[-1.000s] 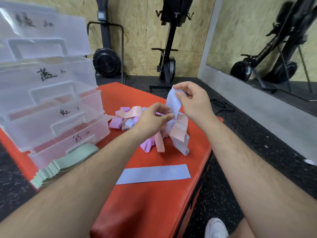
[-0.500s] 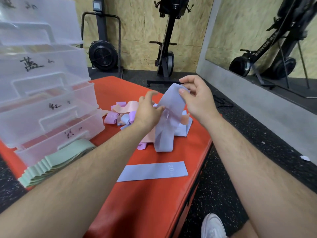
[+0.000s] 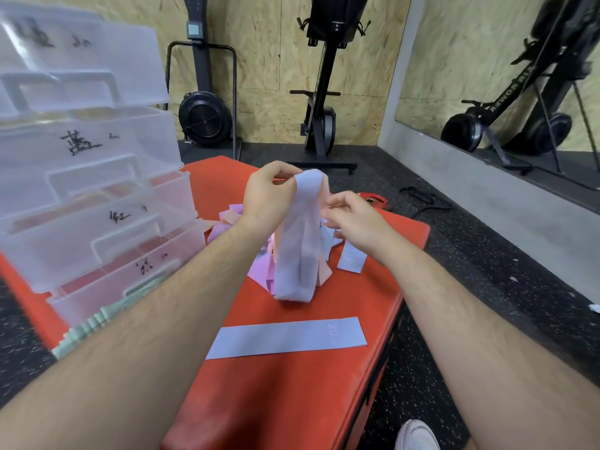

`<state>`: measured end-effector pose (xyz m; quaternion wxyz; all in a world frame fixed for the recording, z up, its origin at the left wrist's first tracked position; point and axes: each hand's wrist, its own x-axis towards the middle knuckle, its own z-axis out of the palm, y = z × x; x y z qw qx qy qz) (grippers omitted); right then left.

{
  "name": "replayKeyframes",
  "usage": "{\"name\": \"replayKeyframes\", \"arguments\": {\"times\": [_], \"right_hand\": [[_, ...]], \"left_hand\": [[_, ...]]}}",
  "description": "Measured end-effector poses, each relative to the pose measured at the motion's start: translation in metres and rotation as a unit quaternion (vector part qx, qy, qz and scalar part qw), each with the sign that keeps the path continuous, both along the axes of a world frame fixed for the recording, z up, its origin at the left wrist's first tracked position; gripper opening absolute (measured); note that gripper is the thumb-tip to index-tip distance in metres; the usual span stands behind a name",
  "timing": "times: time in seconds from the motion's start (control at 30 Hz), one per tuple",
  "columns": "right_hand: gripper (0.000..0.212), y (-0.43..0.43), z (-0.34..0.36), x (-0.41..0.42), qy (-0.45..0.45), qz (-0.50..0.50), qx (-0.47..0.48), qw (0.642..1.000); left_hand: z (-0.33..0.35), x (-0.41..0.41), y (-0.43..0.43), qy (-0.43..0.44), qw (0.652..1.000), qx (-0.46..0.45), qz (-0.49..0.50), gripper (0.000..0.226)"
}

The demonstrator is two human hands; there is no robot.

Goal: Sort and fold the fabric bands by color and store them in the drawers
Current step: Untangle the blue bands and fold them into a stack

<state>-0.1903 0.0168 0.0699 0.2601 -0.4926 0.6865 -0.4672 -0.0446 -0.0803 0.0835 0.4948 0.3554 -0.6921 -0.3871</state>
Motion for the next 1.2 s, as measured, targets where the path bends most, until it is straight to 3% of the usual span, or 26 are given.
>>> {"name": "replayKeyframes", "arguments": {"times": [0.17,0.3,0.4,0.5,0.63,0.67,0.8,0.93,1.0,1.1,1.2], "right_hand": [[0.038,-0.019,0.007,0.022,-0.006,0.029,-0.075,0.997],[0.032,-0.034,0.013,0.038,-0.032,-0.015,-0.125,0.992],[0.019,-0.040,0.008,0.042,-0.014,-0.050,-0.120,0.991],[0.012,-0.042,0.002,0.045,0.022,-0.043,-0.114,0.992],[0.002,-0.041,-0.001,0.051,0.071,-0.015,-0.133,0.989],[0.008,-0.040,-0.002,0.052,0.079,-0.016,-0.139,0.987],[0.030,-0.033,-0.001,0.055,0.025,0.001,-0.171,0.985],[0.013,-0.030,0.001,0.067,0.052,0.053,-0.186,0.980],[0.017,-0.029,-0.002,0.073,0.052,0.082,-0.168,0.981],[0.026,-0.029,-0.004,0.080,0.027,0.077,-0.166,0.983],[0.032,-0.029,-0.003,0.086,0.059,0.081,-0.163,0.982]], "left_hand": [[0.013,0.014,-0.006,0.027,1.000,0.008,-0.009,0.033],[0.013,0.026,-0.009,0.005,1.000,0.003,-0.019,0.037],[0.006,0.035,-0.016,0.002,1.000,0.024,-0.019,0.021],[-0.005,0.043,-0.023,-0.050,0.999,-0.006,-0.017,0.016],[-0.012,0.050,-0.026,-0.190,0.976,-0.105,-0.002,0.009],[-0.012,0.051,-0.025,-0.197,0.973,-0.118,0.002,0.008],[-0.006,0.058,-0.016,-0.158,0.982,-0.105,-0.006,0.008],[0.001,0.070,-0.001,-0.091,0.994,0.009,-0.057,0.018],[0.002,0.078,0.003,-0.043,0.994,0.075,-0.065,0.021],[0.002,0.092,0.008,-0.055,0.996,0.044,-0.049,0.007],[0.001,0.106,0.013,-0.069,0.996,0.004,-0.054,0.015]]}}
